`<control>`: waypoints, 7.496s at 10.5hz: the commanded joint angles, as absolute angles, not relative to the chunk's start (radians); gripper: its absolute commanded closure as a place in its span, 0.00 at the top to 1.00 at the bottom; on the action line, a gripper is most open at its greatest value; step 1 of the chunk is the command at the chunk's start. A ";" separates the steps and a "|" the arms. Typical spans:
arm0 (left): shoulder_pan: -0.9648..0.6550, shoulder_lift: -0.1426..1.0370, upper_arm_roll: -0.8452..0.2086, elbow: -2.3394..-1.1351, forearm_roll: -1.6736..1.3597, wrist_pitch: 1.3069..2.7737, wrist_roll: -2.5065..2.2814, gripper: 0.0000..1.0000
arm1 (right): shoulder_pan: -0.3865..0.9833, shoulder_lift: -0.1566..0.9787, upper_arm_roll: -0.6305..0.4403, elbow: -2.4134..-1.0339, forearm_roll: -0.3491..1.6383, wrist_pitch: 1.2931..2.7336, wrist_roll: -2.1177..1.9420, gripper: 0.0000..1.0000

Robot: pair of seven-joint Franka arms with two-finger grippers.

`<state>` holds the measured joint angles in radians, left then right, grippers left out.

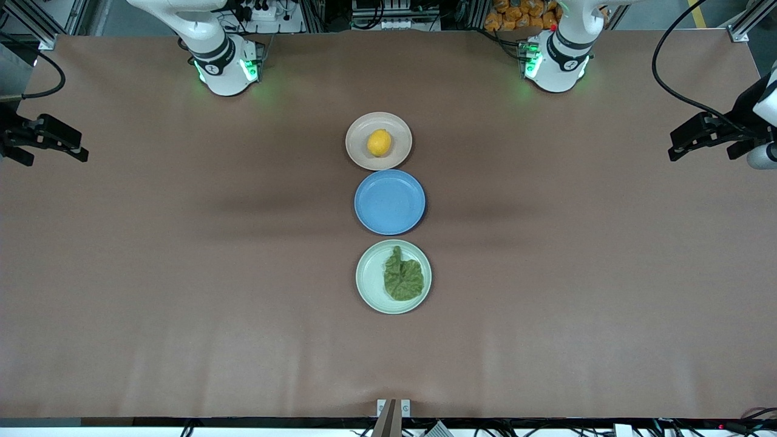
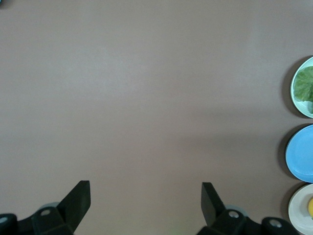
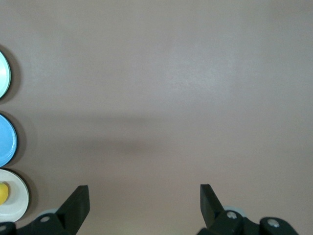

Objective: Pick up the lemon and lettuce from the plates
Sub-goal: 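Raise both grippers from rest and start reaching toward the plates, then move the left gripper over the lettuce while the right gripper nears the lemon, then lower and close the left gripper on the lettuce while the right grasps the lemon, then lift the lettuce with the left gripper while the right gripper lifts the lemon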

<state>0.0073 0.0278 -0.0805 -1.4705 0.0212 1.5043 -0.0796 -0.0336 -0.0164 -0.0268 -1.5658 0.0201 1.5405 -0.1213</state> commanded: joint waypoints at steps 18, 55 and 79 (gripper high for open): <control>-0.405 0.587 -0.160 -1.471 -0.078 2.277 -0.131 1.00 | 0.227 -0.028 -0.017 -1.861 0.054 1.704 0.147 1.00; -0.548 0.789 -0.083 -1.548 0.086 2.654 -0.101 0.00 | 1.054 0.430 -0.011 -2.128 0.291 2.497 1.138 0.02; -0.034 0.656 -0.078 -1.565 0.015 2.155 0.101 0.00 | -0.007 0.503 -0.035 -1.908 -0.052 2.266 -0.190 0.00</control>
<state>-0.0337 0.6068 -0.0723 -1.5817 -0.0061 2.1070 0.0896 0.0478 0.4247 -0.0549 -1.9952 -0.0260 2.2693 -0.1134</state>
